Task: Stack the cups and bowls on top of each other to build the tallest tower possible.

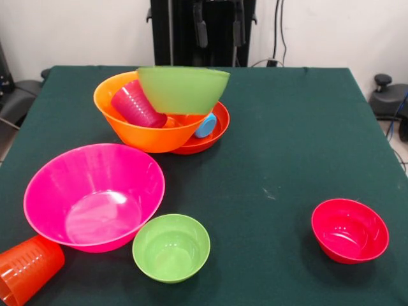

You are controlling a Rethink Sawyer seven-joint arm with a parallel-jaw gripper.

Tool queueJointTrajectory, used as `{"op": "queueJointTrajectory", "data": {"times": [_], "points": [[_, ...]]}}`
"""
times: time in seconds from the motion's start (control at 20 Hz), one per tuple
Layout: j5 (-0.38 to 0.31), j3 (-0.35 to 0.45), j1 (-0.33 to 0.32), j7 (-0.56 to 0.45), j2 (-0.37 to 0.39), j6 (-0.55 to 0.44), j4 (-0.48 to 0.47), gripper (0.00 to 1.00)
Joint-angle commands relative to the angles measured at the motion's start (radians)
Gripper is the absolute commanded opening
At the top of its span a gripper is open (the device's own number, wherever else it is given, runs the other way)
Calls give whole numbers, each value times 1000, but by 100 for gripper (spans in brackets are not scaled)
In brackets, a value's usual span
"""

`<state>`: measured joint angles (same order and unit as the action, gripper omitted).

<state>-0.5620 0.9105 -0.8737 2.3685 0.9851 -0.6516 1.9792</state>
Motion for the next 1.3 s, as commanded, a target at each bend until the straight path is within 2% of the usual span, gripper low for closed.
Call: {"op": "queueJointTrajectory", "data": {"times": [0.05, 0.6, 0.8, 0.95, 1.15, 1.3], "points": [[-69, 45, 1, -275, -7, -44, 19, 100], [-69, 56, -7, -258, -2, -48, 24, 100], [-27, 72, -9, -248, 15, -69, -14, 100], [-114, -3, 64, -128, -1, 15, -101, 100], [-270, -110, 163, 9, -42, 141, -164, 100], [-312, -164, 218, 72, -67, 195, -228, 100]]}}
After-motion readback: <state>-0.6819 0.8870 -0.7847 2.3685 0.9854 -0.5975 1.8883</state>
